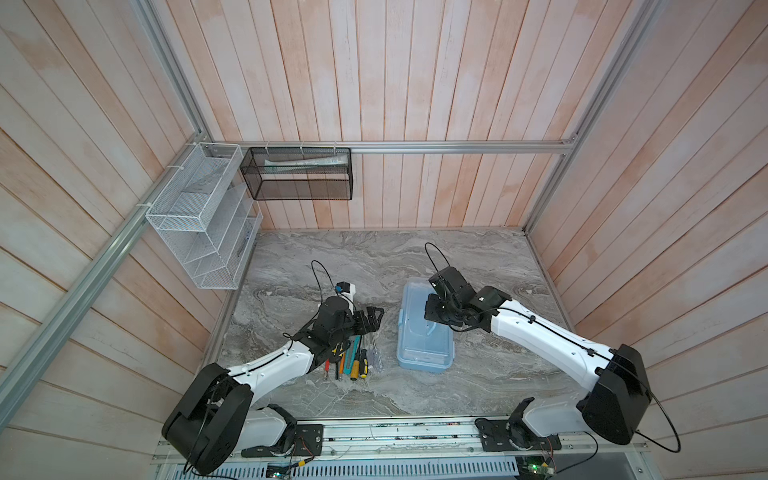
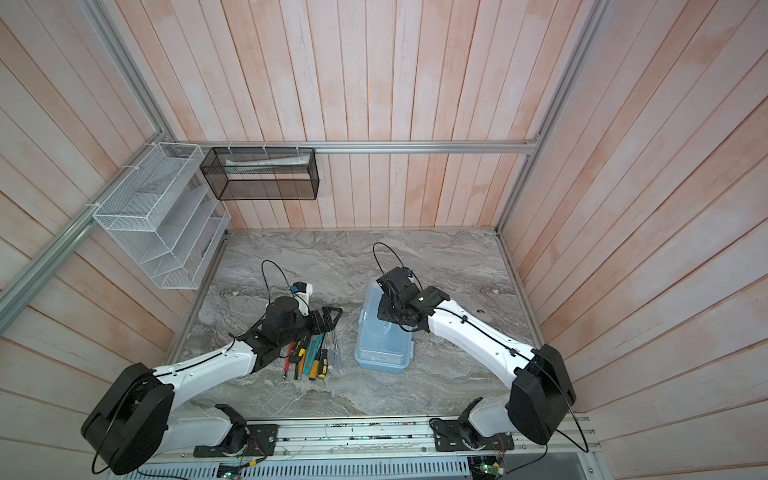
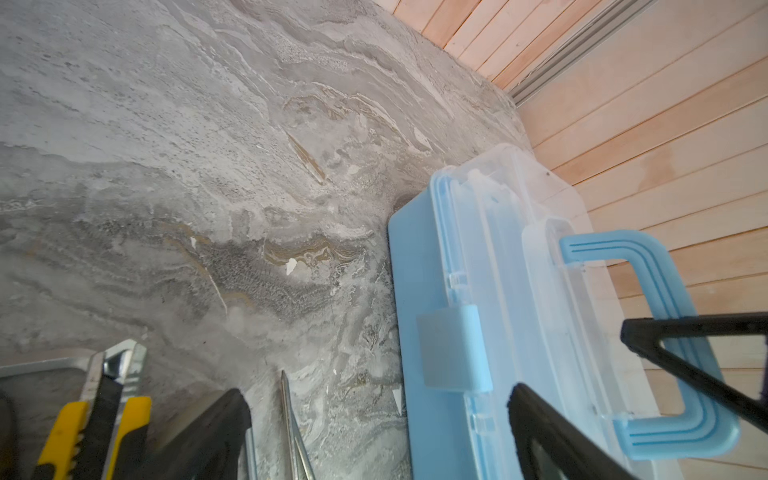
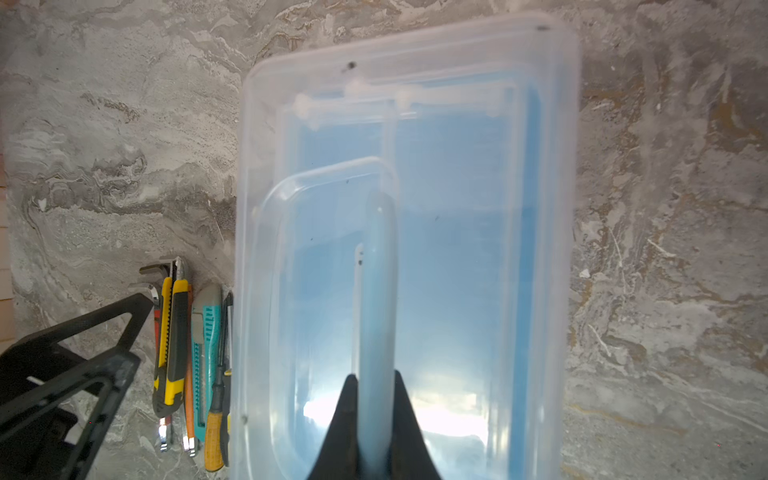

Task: Pack the tool kit

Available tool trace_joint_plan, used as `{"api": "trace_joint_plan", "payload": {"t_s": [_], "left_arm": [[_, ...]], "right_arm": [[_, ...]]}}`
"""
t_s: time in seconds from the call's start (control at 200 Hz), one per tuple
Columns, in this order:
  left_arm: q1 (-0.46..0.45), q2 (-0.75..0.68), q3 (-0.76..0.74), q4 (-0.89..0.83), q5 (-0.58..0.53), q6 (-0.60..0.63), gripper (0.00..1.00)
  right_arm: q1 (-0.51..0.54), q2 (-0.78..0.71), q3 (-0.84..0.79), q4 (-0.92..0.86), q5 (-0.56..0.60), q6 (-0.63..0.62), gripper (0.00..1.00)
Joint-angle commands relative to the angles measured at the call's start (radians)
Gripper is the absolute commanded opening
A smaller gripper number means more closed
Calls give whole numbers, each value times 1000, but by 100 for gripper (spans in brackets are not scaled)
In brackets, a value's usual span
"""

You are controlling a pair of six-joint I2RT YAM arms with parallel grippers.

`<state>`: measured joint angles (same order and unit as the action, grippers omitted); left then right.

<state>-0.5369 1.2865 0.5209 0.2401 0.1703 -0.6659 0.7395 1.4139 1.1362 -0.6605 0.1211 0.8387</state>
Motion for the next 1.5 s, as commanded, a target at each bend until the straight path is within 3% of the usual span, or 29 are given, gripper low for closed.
{"api": "trace_joint_plan", "payload": {"t_s": [0.0,0.26,0.545,0.67,0.9,1.16,1.341,1.496], "left_arm": [[54,-22,-43,57,94,-69,100],[83,-52,-52,58,143,-23,100],[104,-95,-34,-15,159,-18,100],[104,-120,-25,-38,173,-12,100],[104,-125,29,-127,191,-17,100],[47,-93,155,-218,166,0,100],[-37,7,296,-278,139,-18,100],[-83,116,421,-349,137,-132,100]], "right_arm": [[-3,30,50,-29,-3,-32,2],[-4,67,106,23,-59,-55,0],[-6,37,73,309,-298,-63,0],[-38,-6,-23,444,-399,-40,0],[-175,-101,-329,817,-695,129,0],[-363,-263,-505,727,-759,108,0],[-429,-335,-475,455,-616,-61,0],[-454,-320,-432,267,-502,-160,0]]}}
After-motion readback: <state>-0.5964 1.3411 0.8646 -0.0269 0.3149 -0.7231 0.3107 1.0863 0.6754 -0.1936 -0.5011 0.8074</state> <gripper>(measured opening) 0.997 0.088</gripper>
